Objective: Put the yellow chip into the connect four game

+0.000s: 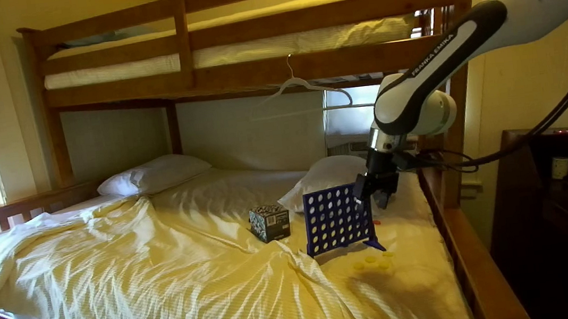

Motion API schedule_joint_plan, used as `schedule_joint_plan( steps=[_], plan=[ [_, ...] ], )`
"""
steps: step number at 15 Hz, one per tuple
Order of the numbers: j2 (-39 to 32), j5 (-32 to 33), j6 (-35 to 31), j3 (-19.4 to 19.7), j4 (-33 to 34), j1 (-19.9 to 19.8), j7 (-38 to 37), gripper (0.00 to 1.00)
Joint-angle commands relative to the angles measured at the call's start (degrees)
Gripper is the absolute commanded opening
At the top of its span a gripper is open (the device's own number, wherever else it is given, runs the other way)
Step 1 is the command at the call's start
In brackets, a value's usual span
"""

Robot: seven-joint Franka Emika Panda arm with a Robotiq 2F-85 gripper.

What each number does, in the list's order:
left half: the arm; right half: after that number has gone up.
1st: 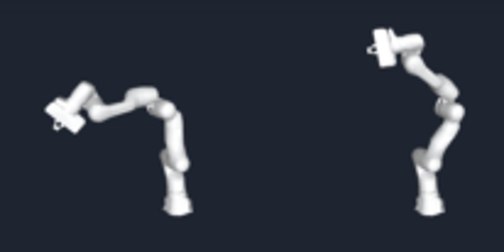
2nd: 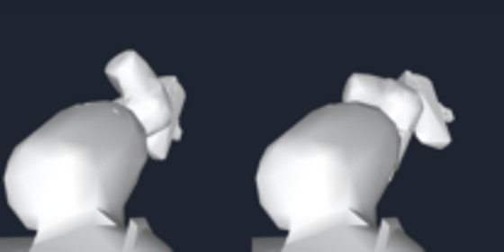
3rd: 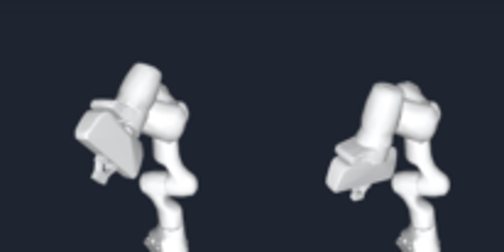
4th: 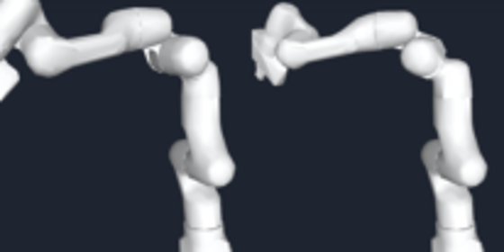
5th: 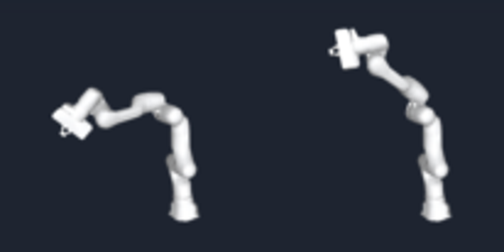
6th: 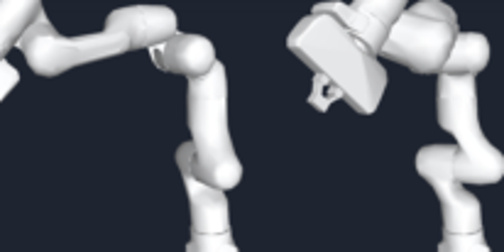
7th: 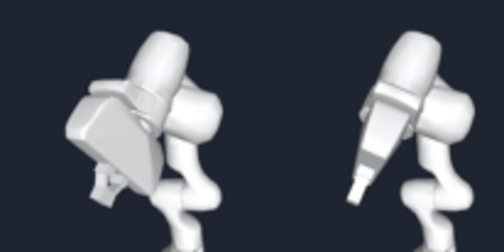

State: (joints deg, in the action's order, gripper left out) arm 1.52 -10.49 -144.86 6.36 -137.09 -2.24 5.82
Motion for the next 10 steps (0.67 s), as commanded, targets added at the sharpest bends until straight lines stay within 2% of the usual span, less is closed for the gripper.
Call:
schedule_joint_plan(
  steps=[1, 6, 7, 8, 10],
  plan=[
    [-5.95, -4.5, -4.41, -0.46, 2.03, -1.14, 2.65, 1.0],
    [-12.3, -5.69, -6.46, -1.49, 5.38, -3.32, 4.36, 1.0],
    [-12.48, -7.48, -5.28, -2.19, 6.05, -4.08, 5.92, 1.0],
    [-10.28, -3.6, -5.8, -1.58, 3.52, -3.33, 2.36, 1.0],
    [-11.65, -4.81, -5.79, -2.07, 4.66, -4.0, 3.57, 1.0]
  ],
)
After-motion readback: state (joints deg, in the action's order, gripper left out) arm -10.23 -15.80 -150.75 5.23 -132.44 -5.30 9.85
